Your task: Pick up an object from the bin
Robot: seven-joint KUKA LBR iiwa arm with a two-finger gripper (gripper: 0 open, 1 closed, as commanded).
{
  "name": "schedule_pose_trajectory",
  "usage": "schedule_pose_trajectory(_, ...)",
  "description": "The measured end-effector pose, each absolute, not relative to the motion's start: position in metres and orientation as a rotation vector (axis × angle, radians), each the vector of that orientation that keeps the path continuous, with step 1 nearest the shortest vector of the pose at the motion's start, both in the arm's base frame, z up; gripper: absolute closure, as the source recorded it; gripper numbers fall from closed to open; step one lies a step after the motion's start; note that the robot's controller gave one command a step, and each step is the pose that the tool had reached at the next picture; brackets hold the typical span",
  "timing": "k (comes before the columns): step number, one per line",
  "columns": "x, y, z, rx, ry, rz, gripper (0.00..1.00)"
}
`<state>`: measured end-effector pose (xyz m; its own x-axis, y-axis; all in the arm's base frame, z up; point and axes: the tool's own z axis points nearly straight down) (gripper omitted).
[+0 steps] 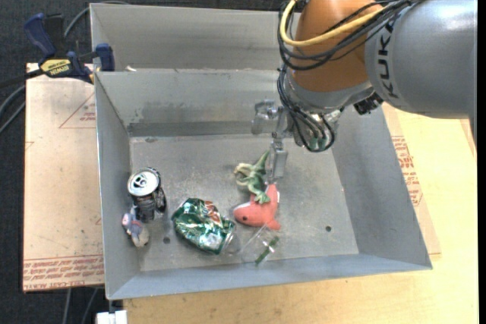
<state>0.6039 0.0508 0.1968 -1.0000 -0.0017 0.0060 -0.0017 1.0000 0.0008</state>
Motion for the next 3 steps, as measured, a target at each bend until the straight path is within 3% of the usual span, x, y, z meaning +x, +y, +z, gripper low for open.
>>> schedule_pose_trajectory(1,0.606,0.05,0.202,0.0,-3.143,-0.002,0.0)
schedule_pose_trajectory(2,0.591,0.038,0.142,0.262,-3.131,-0.003,0.0)
schedule_pose_trajectory(3,0.578,0.035,0.079,0.324,-3.145,-0.003,1.0)
